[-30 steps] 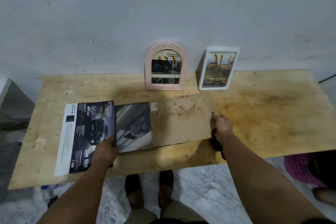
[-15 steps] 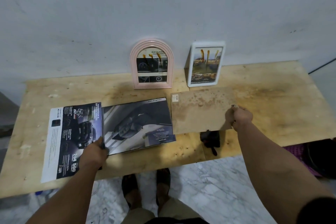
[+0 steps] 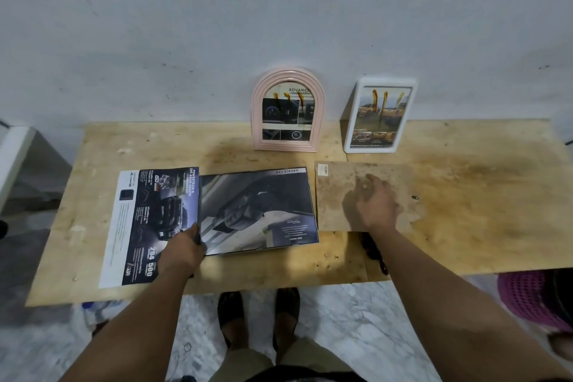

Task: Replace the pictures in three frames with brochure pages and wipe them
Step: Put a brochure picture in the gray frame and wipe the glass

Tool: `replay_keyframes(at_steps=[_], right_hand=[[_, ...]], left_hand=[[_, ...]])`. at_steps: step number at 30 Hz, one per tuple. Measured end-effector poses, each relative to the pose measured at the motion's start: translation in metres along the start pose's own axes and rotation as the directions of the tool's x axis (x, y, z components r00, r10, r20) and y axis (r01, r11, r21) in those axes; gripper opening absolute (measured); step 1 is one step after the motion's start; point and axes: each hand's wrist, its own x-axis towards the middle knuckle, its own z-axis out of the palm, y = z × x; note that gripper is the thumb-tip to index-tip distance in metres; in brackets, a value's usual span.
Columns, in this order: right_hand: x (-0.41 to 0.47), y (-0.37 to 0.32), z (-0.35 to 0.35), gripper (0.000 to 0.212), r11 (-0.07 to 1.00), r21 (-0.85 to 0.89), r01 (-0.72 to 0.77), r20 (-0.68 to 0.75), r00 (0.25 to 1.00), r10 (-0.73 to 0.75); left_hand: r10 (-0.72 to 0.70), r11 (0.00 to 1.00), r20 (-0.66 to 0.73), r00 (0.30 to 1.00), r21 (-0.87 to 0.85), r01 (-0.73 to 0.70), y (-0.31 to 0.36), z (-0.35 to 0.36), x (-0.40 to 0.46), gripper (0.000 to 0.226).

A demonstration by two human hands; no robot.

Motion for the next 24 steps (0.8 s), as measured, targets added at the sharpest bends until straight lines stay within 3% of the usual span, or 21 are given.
replay_keyframes(at_steps=[4,9,14,19,24], right_hand=[[-0.027,-0.043,0.037,0.042,0.942,-0.088,0.324,0.252,0.922,-0.293],[-0.043,-0.072,0.070,0.066,0.836,-0.218,0.504,0.509,0.789,-0.343],[-0.042,-0.080,0.082,0.083,0.775,-0.354,0.524,0.554,0.785,-0.278],[-0.040,-0.082,0.086,0.099,0.754,-0.434,0.492,0.576,0.796,-0.188],[-0.046,-0.080,0.089,0.102,0.765,-0.445,0.466,0.537,0.822,-0.188]], left_hand=[[0.006,0.999,-0.015,1.000,0.050,-0.005,-0.006,-0.002,0.000,0.014],[0.034,0.998,-0.011,0.999,0.054,-0.034,-0.012,-0.004,0.001,0.015],[0.069,0.995,-0.007,0.998,0.067,-0.068,-0.016,-0.004,0.004,0.020],[0.052,0.998,0.006,0.999,0.025,-0.052,-0.018,-0.001,0.003,0.053],[0.050,0.999,0.012,0.999,0.019,-0.050,-0.018,0.001,0.003,0.055]])
